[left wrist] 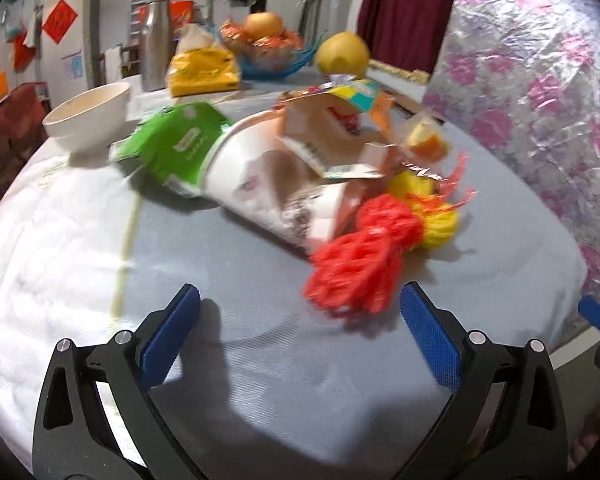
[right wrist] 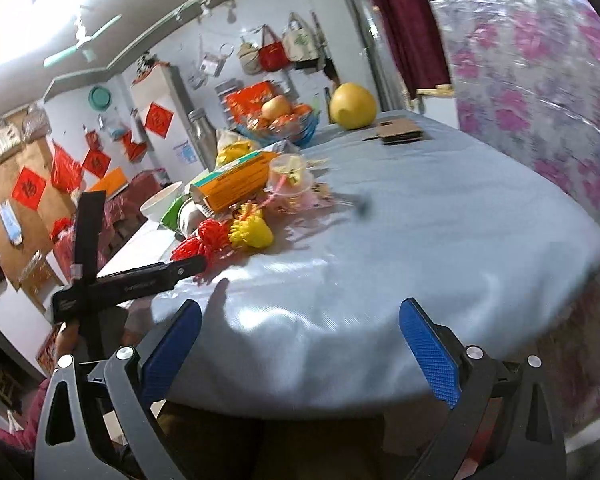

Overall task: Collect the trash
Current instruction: 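Grasp the yellow mesh net with the right tool while the left tool grasps the red mesh net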

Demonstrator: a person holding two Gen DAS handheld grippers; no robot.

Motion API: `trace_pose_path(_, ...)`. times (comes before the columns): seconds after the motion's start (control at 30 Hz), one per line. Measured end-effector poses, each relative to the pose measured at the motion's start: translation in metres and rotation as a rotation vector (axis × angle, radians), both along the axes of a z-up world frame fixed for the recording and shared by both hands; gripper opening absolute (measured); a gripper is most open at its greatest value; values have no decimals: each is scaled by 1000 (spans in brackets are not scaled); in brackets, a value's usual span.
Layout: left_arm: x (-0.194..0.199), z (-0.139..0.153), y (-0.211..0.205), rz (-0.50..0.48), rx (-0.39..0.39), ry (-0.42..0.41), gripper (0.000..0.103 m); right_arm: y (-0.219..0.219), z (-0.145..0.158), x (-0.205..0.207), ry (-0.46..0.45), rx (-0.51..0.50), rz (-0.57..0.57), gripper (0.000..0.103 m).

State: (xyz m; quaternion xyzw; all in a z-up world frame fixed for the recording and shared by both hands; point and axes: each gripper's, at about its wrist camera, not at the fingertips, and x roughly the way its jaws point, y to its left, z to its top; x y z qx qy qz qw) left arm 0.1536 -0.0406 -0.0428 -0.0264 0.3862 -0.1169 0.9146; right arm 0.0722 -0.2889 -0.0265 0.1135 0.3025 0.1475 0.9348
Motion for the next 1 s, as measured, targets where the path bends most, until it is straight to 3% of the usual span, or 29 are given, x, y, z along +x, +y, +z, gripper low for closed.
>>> trace_pose_path(0.07,-1,0,0,-19,9,4,96,12,0,14,-8,-32,13,97)
trace_pose_path(0.17,-7,-6,-15,-44,160,-7,97,27,0,37,-14,-67,33,97)
trace_pose_path(0.27,-7,-7,-9,-50,137,-15,97,40,-3,56,-5,-74,51,96)
trace_pose_path(0.43,-15,-9,-3,-113,133,-50,97,52,-5,87,28,-43,64,86)
trace_pose_path(0.67,-15,-10,-2,-113,117,-86,97,75,-8,110,51,-24,90,77)
trace_pose_path(0.77,-18,-11,-1,-107,105,-112,97,78,-10,118,67,1,87,66)
trace_pose_path(0.87,-19,-9,2,-102,74,-115,97,74,-16,122,104,30,100,34)
trace_pose_path(1.0,-20,-3,10,-99,-5,-101,97,54,-10,103,57,58,75,32)
